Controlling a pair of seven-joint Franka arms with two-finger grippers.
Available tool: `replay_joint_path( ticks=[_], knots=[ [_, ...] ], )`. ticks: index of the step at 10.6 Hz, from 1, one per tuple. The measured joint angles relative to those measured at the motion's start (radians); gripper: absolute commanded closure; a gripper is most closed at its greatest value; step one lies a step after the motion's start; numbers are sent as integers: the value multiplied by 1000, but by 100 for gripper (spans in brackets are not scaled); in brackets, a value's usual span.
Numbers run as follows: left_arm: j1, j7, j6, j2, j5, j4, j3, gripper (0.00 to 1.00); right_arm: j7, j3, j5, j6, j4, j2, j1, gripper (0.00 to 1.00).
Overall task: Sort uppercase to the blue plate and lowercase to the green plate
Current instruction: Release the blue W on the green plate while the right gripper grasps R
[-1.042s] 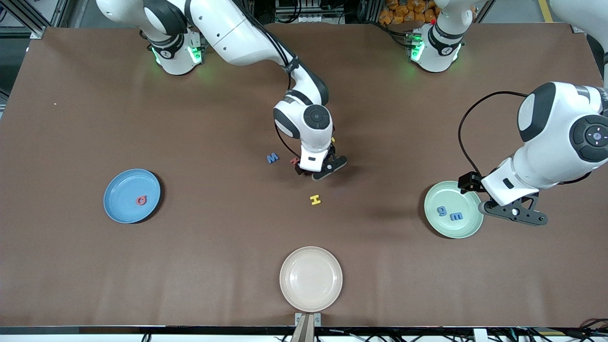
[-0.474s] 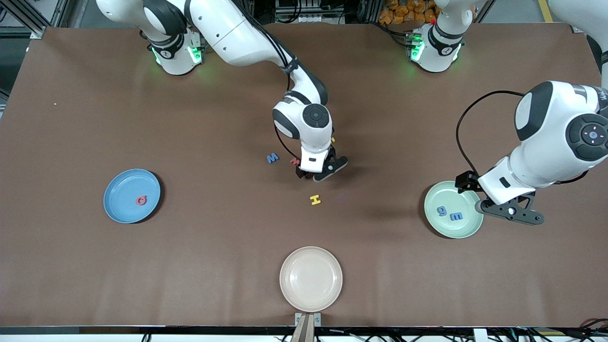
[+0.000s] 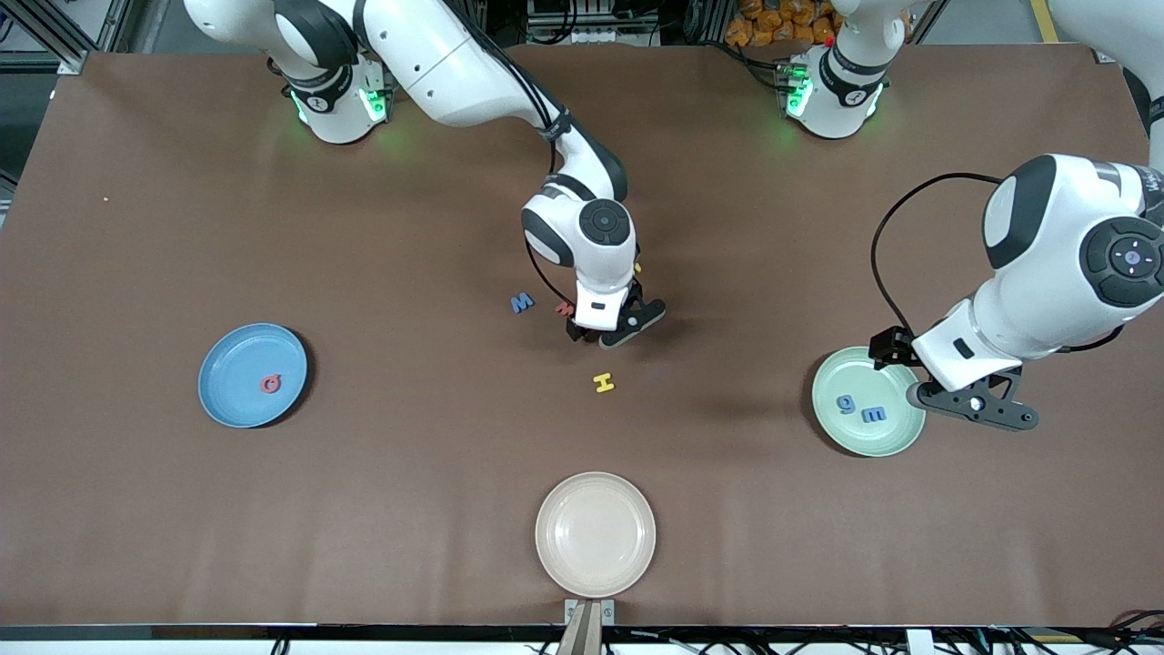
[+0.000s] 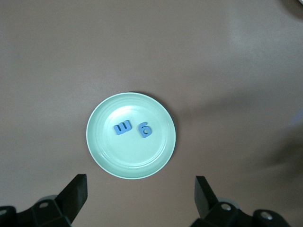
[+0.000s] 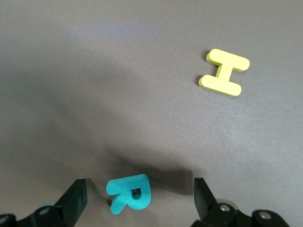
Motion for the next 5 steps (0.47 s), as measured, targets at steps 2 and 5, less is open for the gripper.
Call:
replay_joint_path(
  ticks=[2,5],
  knots=[
    [0,0,0,0,0,0,-11,0,0,4,1,-4,0,0,0,0],
    [0,0,0,0,0,0,-15,0,1,5,17,-11,0,1,2,0]
  ],
)
